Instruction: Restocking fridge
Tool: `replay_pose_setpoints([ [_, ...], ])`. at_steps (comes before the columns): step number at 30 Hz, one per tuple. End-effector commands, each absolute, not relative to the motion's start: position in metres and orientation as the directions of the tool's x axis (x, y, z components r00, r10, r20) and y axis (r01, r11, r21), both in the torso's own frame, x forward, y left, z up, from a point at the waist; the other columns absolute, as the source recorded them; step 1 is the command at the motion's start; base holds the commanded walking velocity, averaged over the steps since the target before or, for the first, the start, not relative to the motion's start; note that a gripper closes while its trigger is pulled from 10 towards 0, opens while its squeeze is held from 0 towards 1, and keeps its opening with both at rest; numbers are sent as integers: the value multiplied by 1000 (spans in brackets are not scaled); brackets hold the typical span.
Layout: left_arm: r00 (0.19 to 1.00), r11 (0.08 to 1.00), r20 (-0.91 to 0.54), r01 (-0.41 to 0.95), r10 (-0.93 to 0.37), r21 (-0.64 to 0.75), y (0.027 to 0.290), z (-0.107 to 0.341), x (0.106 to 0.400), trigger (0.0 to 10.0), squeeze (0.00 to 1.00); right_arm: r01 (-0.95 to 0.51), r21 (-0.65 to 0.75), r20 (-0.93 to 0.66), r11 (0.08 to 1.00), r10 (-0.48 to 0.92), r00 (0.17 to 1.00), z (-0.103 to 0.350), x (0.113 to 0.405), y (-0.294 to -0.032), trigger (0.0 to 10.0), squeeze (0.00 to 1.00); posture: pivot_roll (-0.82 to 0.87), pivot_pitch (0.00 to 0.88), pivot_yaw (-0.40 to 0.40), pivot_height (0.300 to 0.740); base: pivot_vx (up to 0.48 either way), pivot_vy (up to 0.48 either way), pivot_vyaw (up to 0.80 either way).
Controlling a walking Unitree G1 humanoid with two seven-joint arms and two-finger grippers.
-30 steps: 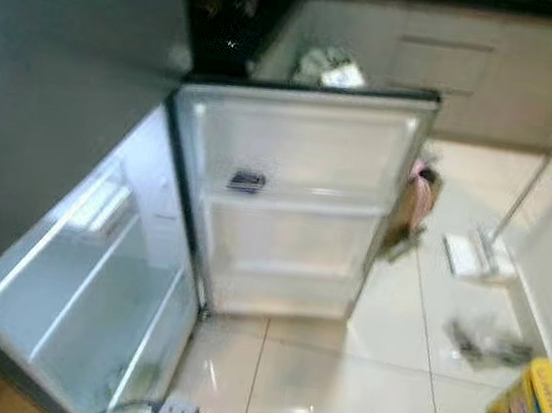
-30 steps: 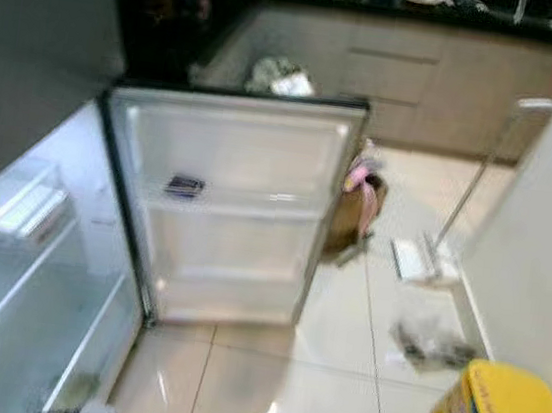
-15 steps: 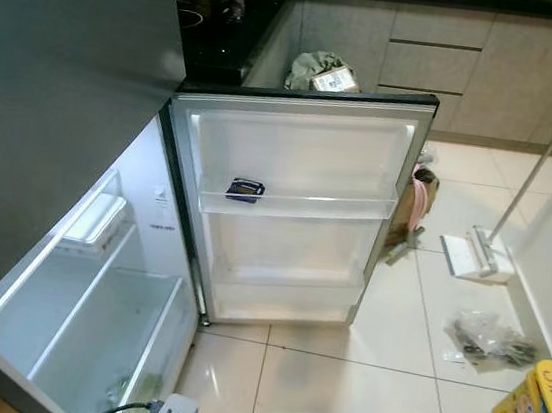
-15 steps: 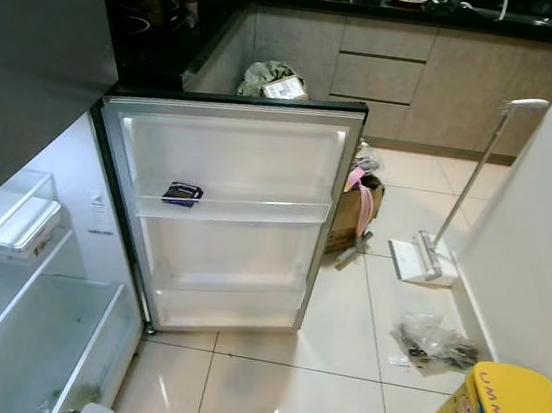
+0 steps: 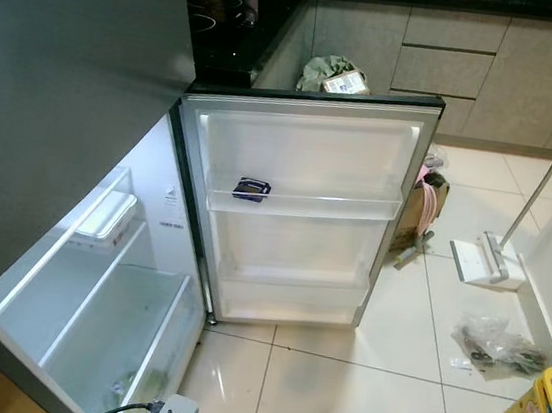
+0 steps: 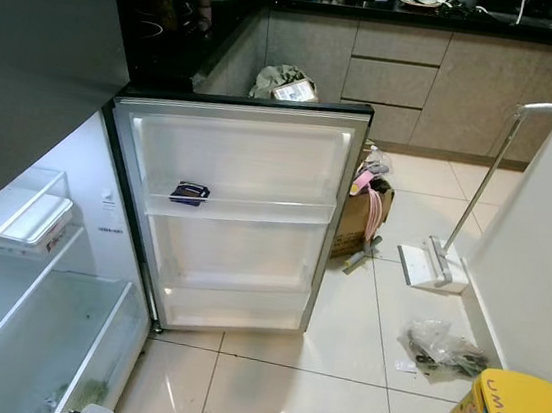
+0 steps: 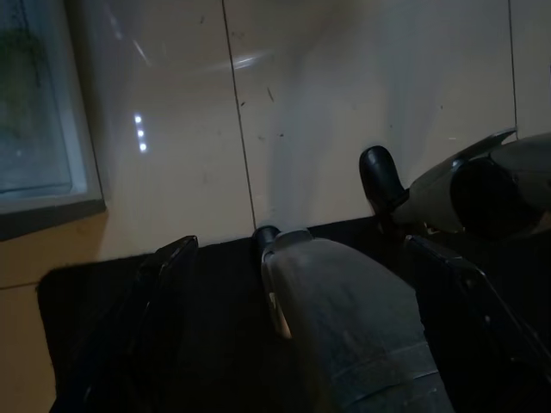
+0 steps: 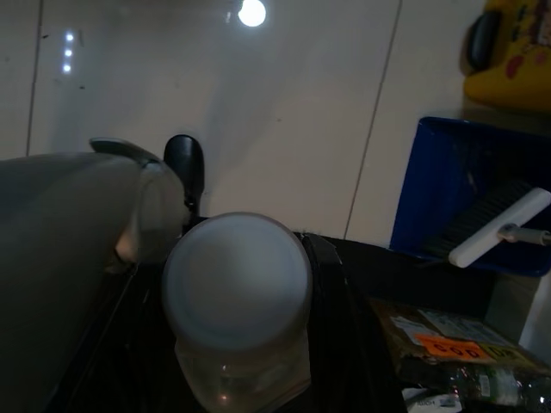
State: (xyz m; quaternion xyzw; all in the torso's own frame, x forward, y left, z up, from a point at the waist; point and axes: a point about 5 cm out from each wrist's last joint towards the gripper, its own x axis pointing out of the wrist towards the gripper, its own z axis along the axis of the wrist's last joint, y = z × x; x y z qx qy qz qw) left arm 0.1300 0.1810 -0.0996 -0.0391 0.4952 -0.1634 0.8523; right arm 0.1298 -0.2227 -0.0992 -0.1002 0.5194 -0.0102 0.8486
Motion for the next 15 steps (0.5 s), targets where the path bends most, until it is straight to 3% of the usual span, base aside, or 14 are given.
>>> replay_pose_setpoints([
  [1, 460, 946, -834, 248, -306, -210, 183, -99, 132, 10000, 0, -100, -182, -885, 978, -119, 450, -100, 126, -223, 10000, 0, 22, 0, -7, 738, 0, 0, -800],
  [9, 459, 941, -826, 232, -328, -245, 182, -98, 133, 10000, 0, -99, -187, -878, 977, -122, 464, -99, 129, -226, 10000, 0, 17, 0, -8, 738, 0, 0, -100],
  [15, 453, 941, -829, 237, -327, -242, 181, -99, 134, 10000, 0, -97, -184, -877, 978, -119, 466, -98, 130, -225, 10000, 0, 13, 0, -6, 738, 0, -469, 0],
])
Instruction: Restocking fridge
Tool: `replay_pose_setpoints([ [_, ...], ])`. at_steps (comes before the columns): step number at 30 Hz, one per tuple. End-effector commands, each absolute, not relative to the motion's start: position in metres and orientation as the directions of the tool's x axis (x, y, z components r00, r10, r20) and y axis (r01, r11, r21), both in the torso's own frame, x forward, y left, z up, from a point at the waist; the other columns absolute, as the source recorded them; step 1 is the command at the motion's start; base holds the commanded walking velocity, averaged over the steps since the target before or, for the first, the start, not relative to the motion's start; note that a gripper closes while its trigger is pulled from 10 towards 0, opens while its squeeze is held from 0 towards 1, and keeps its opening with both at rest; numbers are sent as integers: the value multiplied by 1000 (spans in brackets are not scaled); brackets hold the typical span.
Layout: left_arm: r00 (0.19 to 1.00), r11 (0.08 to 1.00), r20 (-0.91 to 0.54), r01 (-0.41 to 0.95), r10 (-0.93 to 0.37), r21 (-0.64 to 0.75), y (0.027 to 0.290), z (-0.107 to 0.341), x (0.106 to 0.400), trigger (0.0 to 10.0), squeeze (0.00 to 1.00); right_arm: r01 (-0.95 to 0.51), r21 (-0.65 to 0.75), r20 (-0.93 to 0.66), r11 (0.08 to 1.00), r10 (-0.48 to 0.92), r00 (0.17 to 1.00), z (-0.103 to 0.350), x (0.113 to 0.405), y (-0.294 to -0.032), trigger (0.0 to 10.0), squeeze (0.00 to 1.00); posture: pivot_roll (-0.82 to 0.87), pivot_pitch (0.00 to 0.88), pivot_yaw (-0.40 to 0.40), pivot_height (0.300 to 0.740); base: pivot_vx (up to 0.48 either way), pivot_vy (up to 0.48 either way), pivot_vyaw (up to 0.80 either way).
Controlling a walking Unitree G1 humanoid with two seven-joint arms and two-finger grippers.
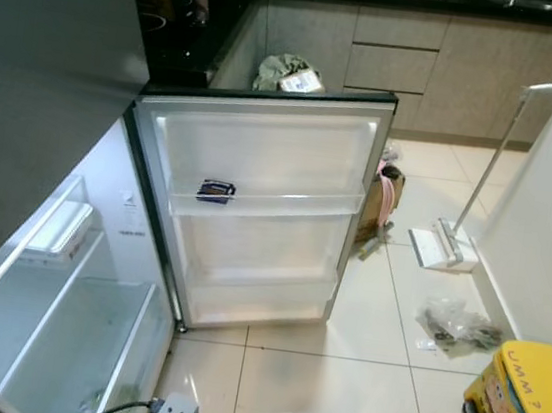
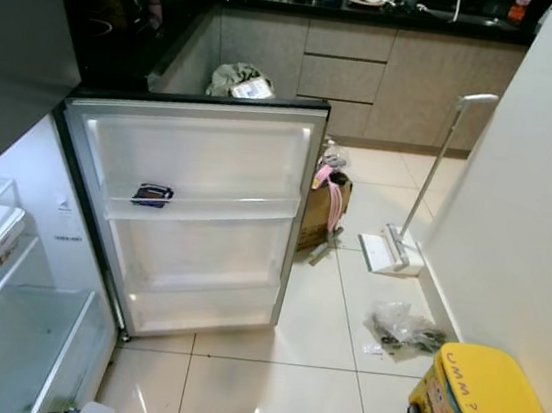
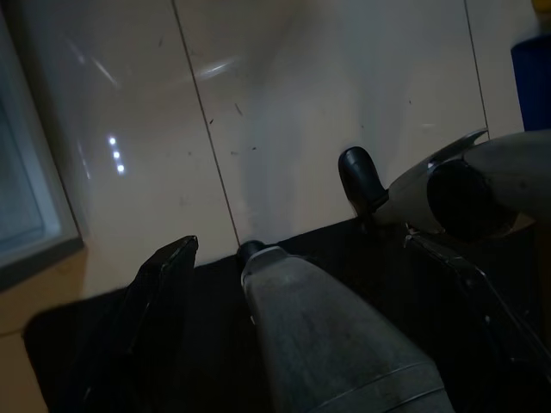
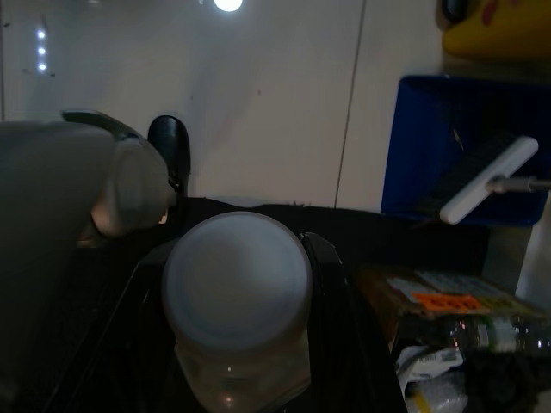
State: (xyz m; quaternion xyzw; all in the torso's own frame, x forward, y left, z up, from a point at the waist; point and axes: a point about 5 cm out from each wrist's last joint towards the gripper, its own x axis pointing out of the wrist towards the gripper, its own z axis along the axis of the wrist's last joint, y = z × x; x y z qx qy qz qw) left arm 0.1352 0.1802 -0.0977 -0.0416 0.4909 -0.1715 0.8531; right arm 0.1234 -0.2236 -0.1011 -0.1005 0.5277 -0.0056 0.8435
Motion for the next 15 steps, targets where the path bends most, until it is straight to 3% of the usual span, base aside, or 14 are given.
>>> replay_pose_setpoints([
  [1, 454, 943, -831, 233, -322, -238, 181, -99, 133, 10000, 0, -97, -182, -878, 978, -117, 465, -99, 130, -225, 10000, 0, 13, 0, -6, 738, 0, -469, 0],
  [15, 465, 952, -834, 210, -298, -223, 182, -99, 133, 10000, 0, -104, -168, -889, 980, -105, 445, -101, 124, -222, 10000, 0, 13, 0, -5, 738, 0, 0, 0],
])
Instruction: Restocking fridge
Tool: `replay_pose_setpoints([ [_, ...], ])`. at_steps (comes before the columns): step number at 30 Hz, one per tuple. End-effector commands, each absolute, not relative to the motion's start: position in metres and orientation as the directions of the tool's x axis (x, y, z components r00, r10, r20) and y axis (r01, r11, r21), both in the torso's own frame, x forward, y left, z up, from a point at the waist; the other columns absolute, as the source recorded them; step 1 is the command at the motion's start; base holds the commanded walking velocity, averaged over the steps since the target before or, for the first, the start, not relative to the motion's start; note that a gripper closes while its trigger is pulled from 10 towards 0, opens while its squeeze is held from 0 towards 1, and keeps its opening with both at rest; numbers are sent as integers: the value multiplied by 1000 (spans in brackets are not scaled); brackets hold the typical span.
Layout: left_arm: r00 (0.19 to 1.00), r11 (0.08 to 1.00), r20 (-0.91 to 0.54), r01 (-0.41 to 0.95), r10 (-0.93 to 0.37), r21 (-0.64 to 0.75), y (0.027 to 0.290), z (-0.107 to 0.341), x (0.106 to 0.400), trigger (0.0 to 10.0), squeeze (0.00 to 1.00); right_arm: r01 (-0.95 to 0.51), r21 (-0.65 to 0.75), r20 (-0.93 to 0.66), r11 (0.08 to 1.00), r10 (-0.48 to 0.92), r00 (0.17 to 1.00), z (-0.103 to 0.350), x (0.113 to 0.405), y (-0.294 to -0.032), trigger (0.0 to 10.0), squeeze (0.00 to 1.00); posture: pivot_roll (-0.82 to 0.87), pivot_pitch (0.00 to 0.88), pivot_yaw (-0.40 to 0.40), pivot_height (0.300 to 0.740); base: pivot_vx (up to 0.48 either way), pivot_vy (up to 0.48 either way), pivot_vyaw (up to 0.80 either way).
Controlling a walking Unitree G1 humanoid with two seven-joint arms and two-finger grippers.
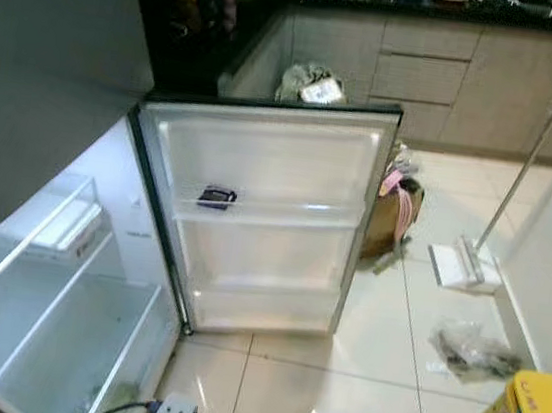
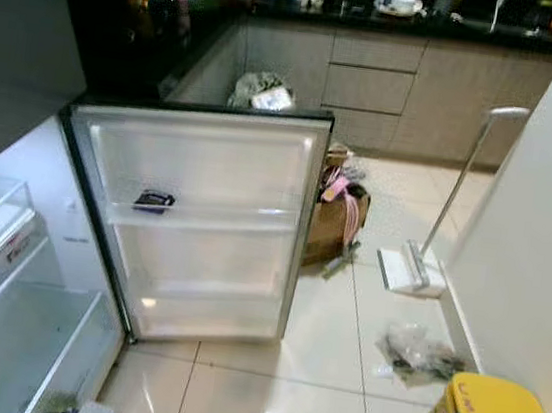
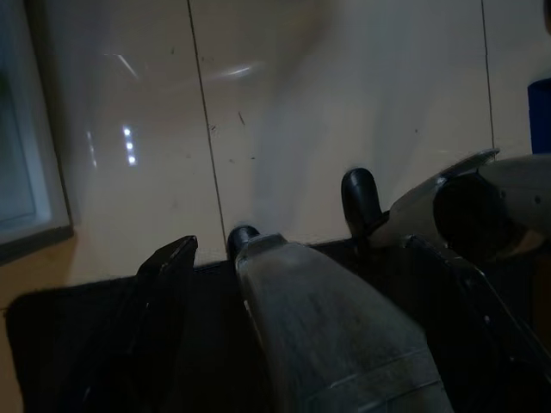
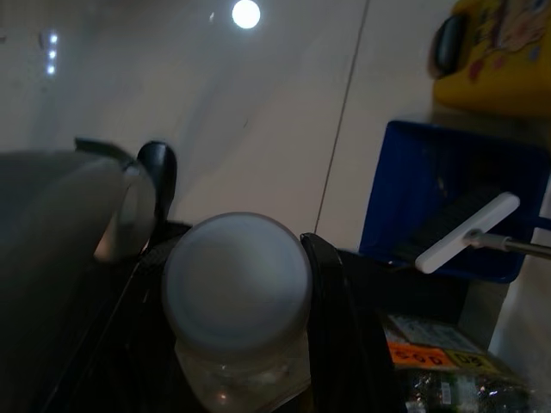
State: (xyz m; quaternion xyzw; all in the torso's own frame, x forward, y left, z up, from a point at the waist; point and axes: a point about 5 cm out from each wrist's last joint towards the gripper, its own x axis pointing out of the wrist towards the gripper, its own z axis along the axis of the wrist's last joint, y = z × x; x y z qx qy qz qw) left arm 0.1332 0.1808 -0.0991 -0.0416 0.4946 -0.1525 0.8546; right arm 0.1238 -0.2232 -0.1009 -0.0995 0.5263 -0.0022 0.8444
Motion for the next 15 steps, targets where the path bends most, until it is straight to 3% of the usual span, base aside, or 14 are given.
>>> replay_pose_setpoints([
  [1, 465, 952, -834, 210, -298, -223, 182, -99, 133, 10000, 0, -104, -168, -889, 980, -105, 445, -101, 124, -222, 10000, 0, 13, 0, -5, 738, 0, 0, 0],
  [6, 453, 941, -831, 243, -323, -234, 180, -99, 131, 10000, 0, -105, -165, -892, 981, -103, 441, -101, 123, -222, 10000, 0, 12, 0, -5, 738, 0, 0, 0],
  [12, 455, 944, -830, 225, -322, -243, 179, -100, 130, 10000, 0, -108, -163, -891, 981, -99, 442, -101, 124, -221, 10000, 0, 12, 0, -6, 738, 0, -469, 0],
  [15, 456, 946, -833, 216, -315, -240, 179, -100, 130, 10000, 0, -106, -164, -893, 981, -102, 438, -102, 123, -222, 10000, 0, 11, 0, -3, 738, 0, 0, 0],
])
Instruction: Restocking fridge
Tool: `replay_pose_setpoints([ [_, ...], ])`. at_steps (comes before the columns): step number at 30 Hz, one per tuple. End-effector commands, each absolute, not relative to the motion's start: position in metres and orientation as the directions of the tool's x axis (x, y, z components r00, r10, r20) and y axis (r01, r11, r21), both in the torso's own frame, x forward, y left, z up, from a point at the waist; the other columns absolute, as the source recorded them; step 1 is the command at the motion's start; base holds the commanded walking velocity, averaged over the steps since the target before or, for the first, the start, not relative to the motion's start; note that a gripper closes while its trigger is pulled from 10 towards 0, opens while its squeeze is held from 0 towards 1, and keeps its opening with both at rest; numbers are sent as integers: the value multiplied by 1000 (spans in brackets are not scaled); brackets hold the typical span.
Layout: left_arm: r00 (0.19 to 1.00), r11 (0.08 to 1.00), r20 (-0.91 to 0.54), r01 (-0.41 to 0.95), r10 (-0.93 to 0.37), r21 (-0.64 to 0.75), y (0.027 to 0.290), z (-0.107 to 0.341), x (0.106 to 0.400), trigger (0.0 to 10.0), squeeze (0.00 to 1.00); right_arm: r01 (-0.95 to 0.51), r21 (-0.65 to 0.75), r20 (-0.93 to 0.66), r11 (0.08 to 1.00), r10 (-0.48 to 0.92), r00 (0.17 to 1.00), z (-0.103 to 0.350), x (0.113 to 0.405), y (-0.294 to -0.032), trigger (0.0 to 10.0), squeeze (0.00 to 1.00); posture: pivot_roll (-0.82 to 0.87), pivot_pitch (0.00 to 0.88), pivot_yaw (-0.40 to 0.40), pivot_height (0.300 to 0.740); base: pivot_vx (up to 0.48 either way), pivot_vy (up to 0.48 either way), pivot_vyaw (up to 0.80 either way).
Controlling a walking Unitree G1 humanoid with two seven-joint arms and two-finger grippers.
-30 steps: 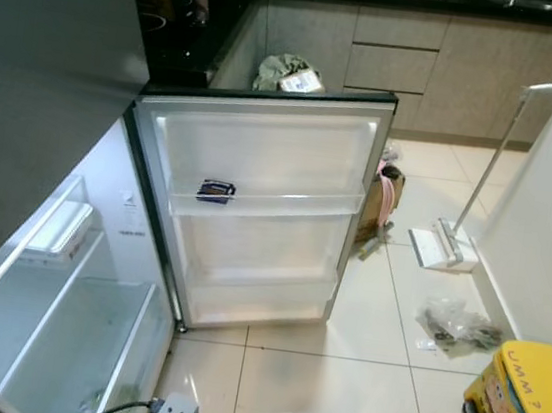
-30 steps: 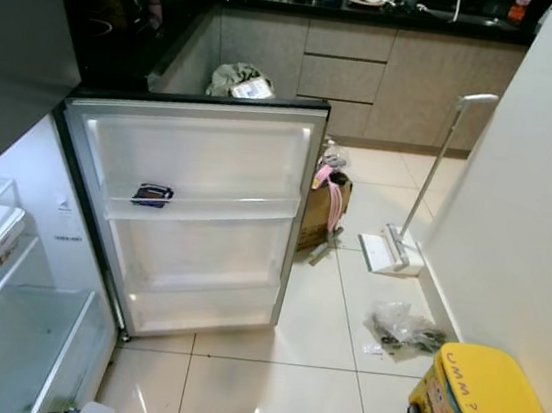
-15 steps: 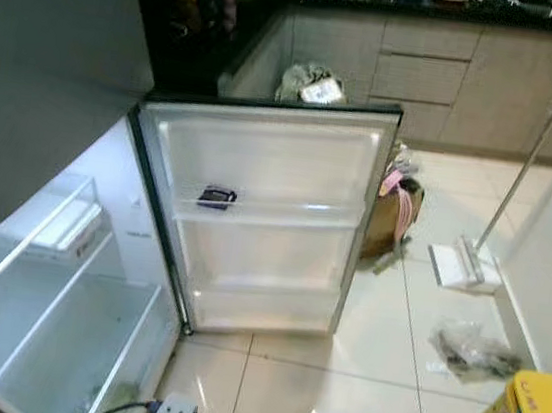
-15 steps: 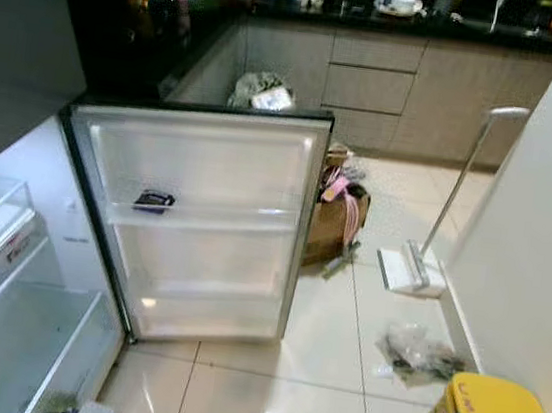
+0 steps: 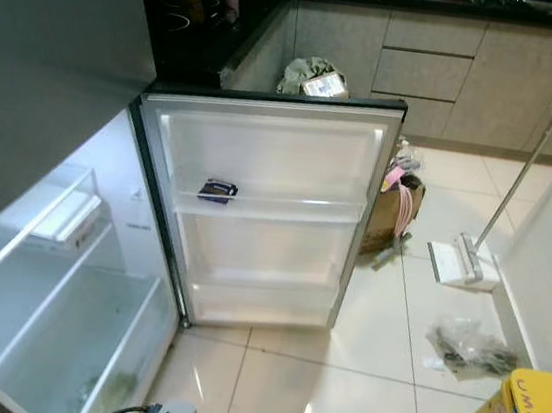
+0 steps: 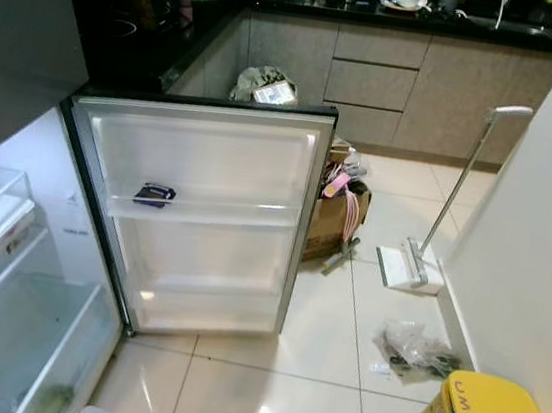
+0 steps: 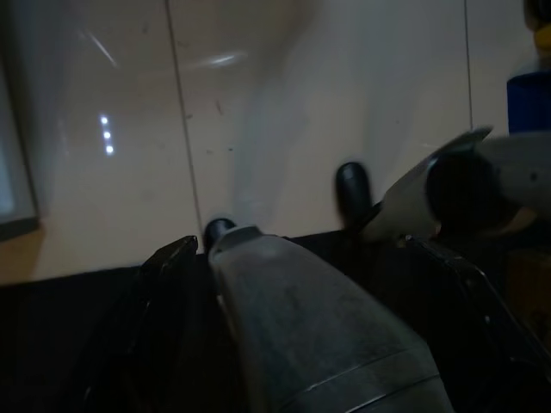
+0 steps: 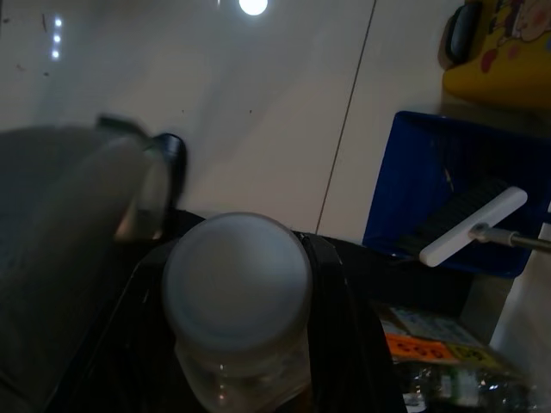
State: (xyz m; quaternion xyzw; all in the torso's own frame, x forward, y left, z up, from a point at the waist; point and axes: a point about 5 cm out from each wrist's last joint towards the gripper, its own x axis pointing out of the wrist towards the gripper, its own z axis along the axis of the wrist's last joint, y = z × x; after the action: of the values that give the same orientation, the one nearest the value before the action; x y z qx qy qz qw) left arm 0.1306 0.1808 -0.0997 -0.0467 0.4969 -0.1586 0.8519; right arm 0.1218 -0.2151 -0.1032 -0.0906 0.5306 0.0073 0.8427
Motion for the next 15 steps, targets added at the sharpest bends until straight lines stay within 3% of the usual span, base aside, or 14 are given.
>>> replay_pose_setpoints([
  [1, 454, 946, -833, 216, -317, -242, 179, -100, 130, 10000, 0, -106, -164, -894, 981, -103, 436, -102, 122, -222, 10000, 0, 12, 0, -4, 738, 0, 0, 0],
  [15, 444, 943, -836, 229, -323, -242, 178, -101, 128, 10000, 0, -109, -163, -902, 981, -103, 420, -103, 118, -222, 10000, 0, 13, 0, -6, 738, 0, 0, 0],
])
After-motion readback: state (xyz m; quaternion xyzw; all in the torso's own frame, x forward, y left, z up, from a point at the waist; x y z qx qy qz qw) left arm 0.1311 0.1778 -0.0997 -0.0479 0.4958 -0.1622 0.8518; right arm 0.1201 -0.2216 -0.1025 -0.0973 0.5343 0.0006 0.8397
